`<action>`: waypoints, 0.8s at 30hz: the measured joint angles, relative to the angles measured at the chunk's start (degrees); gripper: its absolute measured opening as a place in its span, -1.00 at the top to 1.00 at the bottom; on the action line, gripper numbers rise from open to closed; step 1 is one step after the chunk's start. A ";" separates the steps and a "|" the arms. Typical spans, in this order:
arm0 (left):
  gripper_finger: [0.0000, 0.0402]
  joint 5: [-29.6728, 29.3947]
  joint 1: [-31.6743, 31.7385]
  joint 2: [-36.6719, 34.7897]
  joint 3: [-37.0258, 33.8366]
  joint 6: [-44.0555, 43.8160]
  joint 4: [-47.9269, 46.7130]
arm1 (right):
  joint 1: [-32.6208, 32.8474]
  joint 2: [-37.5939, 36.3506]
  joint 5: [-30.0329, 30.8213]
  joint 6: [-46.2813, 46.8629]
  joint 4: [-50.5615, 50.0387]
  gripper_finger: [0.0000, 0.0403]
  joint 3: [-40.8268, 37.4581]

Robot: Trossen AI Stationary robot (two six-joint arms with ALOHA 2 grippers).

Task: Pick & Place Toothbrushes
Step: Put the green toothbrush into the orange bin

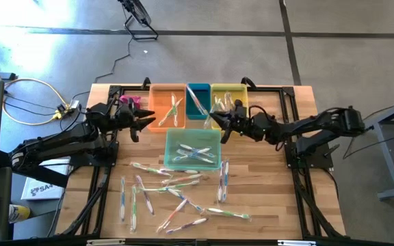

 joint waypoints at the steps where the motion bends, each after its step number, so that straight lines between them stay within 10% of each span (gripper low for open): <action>1: 0.38 0.00 0.02 0.55 0.00 -0.44 0.26 | 0.00 0.61 -0.72 -0.25 0.35 0.94 0.48; 24: 0.38 3.27 0.02 24.25 0.09 0.52 20.54 | 0.22 3.69 -2.26 -1.73 -0.72 0.94 3.41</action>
